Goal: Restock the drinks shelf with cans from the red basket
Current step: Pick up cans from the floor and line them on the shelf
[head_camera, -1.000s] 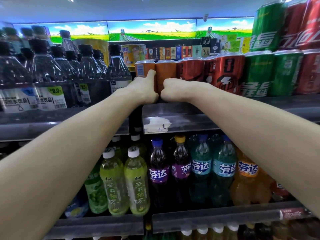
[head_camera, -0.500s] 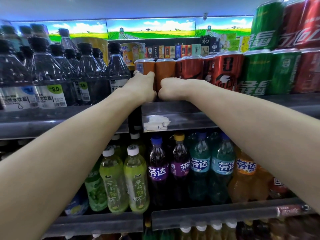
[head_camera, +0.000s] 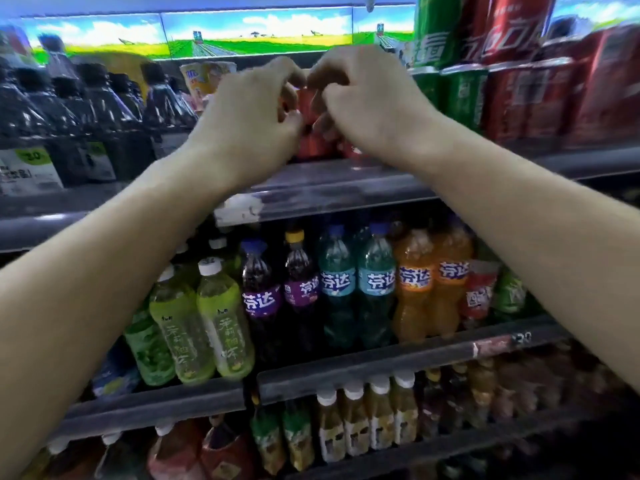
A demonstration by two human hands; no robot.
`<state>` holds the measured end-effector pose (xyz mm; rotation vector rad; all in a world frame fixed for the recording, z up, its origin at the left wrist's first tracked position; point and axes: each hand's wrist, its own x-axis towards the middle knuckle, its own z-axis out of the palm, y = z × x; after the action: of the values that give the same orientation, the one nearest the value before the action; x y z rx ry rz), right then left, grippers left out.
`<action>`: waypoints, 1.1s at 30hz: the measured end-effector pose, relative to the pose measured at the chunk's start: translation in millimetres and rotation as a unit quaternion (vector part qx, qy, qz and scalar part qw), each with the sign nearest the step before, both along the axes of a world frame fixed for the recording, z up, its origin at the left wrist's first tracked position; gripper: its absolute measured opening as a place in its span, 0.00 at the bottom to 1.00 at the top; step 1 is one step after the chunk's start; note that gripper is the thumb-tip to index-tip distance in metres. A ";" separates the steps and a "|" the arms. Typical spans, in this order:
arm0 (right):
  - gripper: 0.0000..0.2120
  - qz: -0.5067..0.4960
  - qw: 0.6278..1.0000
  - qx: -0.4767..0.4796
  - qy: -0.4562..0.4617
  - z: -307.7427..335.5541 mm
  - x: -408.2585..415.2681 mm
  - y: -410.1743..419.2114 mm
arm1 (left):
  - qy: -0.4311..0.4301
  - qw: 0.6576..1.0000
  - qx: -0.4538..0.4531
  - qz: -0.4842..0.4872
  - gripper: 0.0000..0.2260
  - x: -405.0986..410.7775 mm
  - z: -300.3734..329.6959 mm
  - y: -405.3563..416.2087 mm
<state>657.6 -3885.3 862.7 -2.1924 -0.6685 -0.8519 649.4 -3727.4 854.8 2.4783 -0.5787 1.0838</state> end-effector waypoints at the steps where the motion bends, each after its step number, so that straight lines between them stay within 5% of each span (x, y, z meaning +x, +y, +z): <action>1: 0.16 0.000 0.999 0.036 -0.007 -9.2 -8.9 -15.7 | -0.010 1.000 -0.016 -0.025 0.15 -6.3 -8.0 -14.0; 5: 0.14 -0.054 0.994 0.091 -0.004 -62.0 -34.8 -83.8 | -0.008 0.994 -0.034 -0.103 0.15 -23.3 -54.6 -81.4; 14: 0.09 -0.203 0.962 0.089 0.162 -221.6 -72.9 -232.1 | 0.172 0.963 0.076 -0.195 0.16 -34.7 -218.8 -237.0; 25: 0.13 -0.311 0.853 0.087 0.411 -399.4 -144.0 -312.5 | 0.427 0.857 0.189 -0.218 0.18 -62.3 -410.3 -308.9; 33: 0.16 -0.377 0.792 0.101 0.470 -503.4 -187.0 -356.0 | 0.520 0.791 0.222 -0.232 0.20 -91.1 -506.9 -351.8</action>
<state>470.6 -4241.2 359.3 -2.2863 0.7957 -0.0463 558.2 -4079.2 347.9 2.5607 -1.0221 -0.6974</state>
